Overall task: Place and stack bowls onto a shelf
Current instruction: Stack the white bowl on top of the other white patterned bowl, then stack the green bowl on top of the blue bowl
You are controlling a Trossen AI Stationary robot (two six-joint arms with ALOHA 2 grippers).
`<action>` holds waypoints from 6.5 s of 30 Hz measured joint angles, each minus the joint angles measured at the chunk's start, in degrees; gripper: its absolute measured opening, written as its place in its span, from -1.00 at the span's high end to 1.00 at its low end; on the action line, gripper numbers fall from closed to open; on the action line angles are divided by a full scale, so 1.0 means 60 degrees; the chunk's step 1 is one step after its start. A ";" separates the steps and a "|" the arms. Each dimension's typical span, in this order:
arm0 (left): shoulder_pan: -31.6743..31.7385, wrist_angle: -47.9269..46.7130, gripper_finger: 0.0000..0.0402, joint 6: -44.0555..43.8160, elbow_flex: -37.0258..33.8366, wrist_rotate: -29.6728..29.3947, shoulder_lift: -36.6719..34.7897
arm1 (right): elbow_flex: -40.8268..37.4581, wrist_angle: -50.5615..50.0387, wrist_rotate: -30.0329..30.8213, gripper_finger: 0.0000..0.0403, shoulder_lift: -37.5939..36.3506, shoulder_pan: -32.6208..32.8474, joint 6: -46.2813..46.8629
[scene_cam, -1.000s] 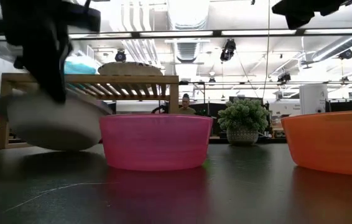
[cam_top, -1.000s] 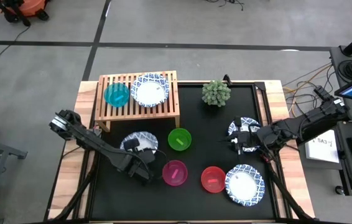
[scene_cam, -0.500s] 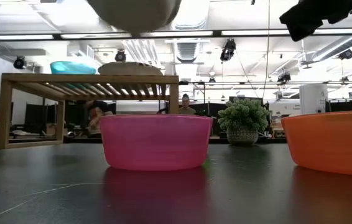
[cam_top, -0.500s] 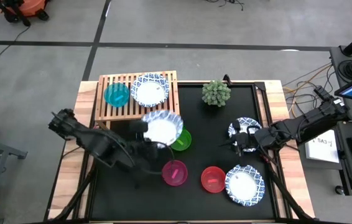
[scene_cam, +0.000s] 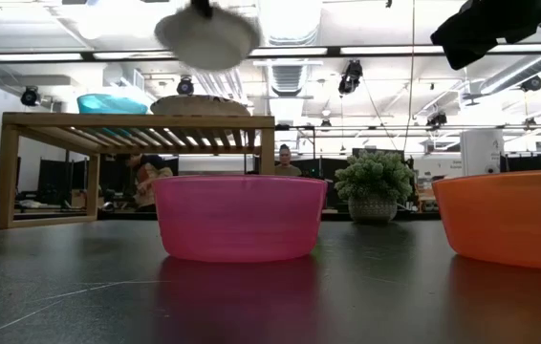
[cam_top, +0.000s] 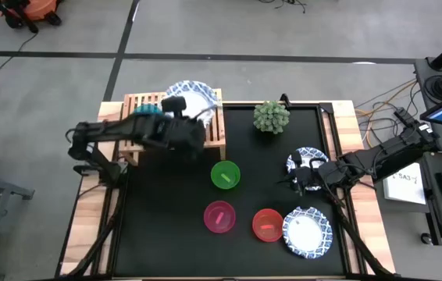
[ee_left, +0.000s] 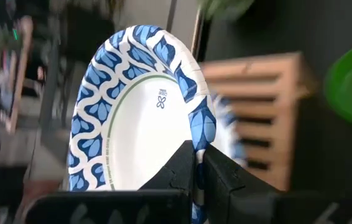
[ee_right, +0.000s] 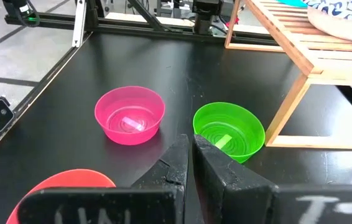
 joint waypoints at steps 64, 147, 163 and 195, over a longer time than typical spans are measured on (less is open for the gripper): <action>0.1615 0.1236 0.39 -0.0268 -0.1892 0.3199 -0.1953 | -0.0011 -0.0009 0.0000 0.94 0.0000 0.0000 0.0195; -0.1774 1.0061 0.37 -0.3137 -0.6372 0.3682 0.1430 | -0.0011 -0.0016 0.0000 0.94 -0.0004 -0.0004 -0.0085; -0.1646 1.0319 0.34 -0.2863 -0.6342 0.3787 0.2770 | -0.0011 -0.0031 0.0000 0.94 -0.0004 -0.0004 -0.0085; -0.2005 0.8709 1.00 -0.2149 -0.5241 0.4115 0.2277 | -0.0011 -0.0029 0.0003 0.94 -0.0004 -0.0002 -0.0118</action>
